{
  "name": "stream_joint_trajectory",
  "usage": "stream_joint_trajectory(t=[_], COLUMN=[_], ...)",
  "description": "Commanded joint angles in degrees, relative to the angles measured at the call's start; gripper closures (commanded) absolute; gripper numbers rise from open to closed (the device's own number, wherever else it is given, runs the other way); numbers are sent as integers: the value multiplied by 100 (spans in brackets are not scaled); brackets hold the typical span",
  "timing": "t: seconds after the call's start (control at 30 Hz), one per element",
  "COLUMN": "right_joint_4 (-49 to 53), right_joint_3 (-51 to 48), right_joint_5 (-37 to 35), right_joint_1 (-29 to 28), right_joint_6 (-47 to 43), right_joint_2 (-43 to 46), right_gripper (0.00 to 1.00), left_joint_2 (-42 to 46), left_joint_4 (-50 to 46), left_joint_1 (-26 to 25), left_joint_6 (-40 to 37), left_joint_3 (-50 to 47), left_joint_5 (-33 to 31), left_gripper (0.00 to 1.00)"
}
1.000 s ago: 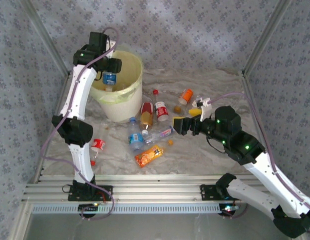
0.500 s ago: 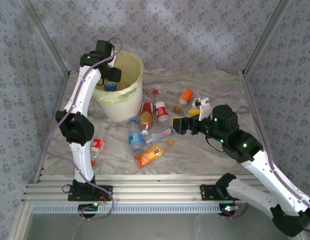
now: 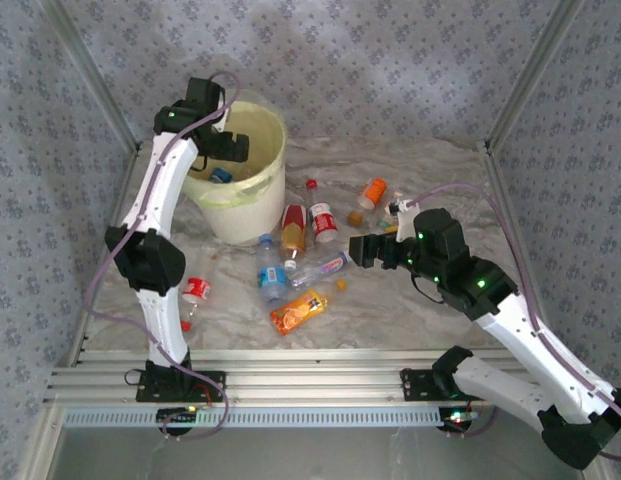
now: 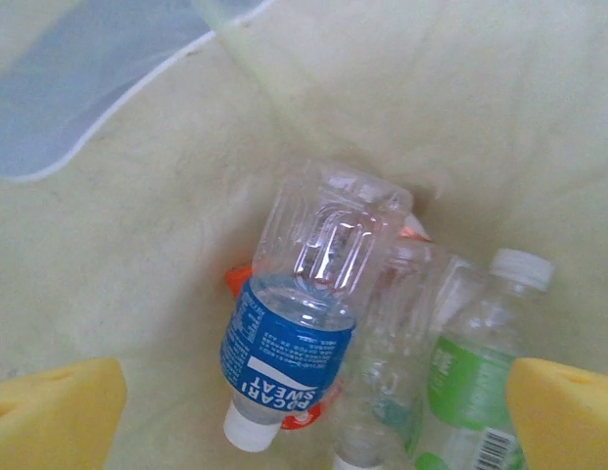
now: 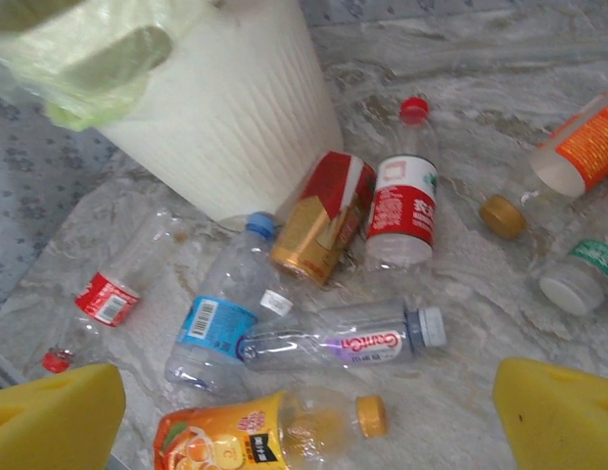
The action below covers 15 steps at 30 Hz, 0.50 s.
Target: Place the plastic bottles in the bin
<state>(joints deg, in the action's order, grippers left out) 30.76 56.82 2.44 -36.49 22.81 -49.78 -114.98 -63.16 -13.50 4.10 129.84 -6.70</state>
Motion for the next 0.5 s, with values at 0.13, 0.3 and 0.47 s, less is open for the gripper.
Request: stream_joint_trajectory(t=[0.13,0.3,0.47], right_joint_4=[342,590,519], right_joint_3=[-107,-195,-348], right_joint_5=[-375,-494,-744], right_joint_1=[296,576,859], right_joint_6=[481,723,918], right_joint_2=[-39,-102,-164], right_gripper=[3,4,1], left_joint_2=[1088,1782,2754], left_joint_4=[382,761,1676], left_joint_1=[23,14,-55], left_joint_6=[409,705,1108], left_joint_3=[-315,-899,-2127], left_joint_5=[906,1816,2682], left_gripper=[0,0,0])
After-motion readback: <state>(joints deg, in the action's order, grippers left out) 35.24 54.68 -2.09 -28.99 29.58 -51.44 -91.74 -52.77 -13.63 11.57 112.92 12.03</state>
